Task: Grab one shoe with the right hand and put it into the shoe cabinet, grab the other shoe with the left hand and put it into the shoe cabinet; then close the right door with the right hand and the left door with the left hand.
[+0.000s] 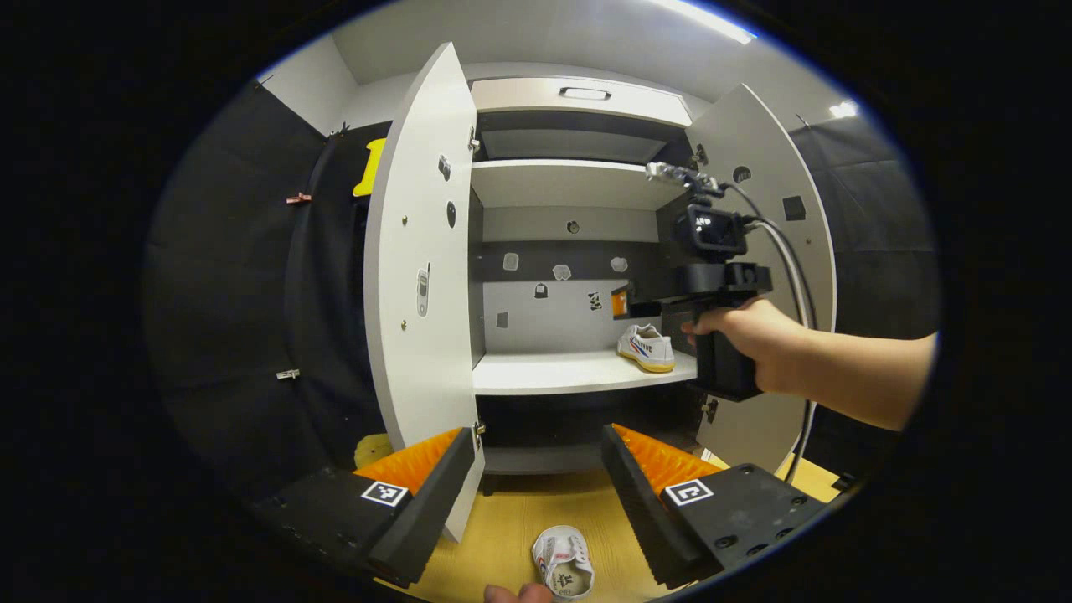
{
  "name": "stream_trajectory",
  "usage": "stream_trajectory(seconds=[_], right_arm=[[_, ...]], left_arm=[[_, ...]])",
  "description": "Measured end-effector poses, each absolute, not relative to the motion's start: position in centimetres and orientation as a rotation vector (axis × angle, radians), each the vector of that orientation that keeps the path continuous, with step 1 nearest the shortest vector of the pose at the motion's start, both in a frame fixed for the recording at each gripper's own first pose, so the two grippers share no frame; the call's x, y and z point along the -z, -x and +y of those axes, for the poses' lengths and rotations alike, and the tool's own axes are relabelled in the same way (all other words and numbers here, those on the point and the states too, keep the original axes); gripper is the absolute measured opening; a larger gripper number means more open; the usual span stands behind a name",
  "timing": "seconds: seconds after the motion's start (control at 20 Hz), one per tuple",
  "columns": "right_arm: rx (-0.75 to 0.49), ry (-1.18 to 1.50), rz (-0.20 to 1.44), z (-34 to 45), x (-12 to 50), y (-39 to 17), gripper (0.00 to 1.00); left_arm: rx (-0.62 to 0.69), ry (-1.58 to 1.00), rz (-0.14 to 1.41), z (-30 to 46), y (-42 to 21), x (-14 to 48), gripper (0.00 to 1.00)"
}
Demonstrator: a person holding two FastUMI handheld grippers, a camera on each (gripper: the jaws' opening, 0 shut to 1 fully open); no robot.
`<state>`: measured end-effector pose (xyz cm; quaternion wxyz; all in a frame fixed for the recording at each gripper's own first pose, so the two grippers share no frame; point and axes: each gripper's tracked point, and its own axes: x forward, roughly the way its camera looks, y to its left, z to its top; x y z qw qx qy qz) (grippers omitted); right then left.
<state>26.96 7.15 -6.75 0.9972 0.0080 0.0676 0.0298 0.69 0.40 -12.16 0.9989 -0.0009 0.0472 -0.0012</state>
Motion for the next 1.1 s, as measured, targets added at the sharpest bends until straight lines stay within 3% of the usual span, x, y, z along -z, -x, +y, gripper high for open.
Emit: stream_trajectory(seconds=[0.35,0.65,1.1], right_arm=[[-0.071,-0.034,0.087,5.7,8.5,-15.7,0.98],[-0.063,-0.024,0.167,3.7,13.8,-8.4,0.98],[-0.049,-0.001,0.244,1.9,17.3,-3.8,0.98]], left_arm=[[0.020,-0.015,0.151,1.0,0.3,17.8,0.95],[0.048,-0.041,0.269,0.7,1.5,25.5,0.96],[0.102,-0.081,0.530,-0.1,2.1,39.6,0.95]])
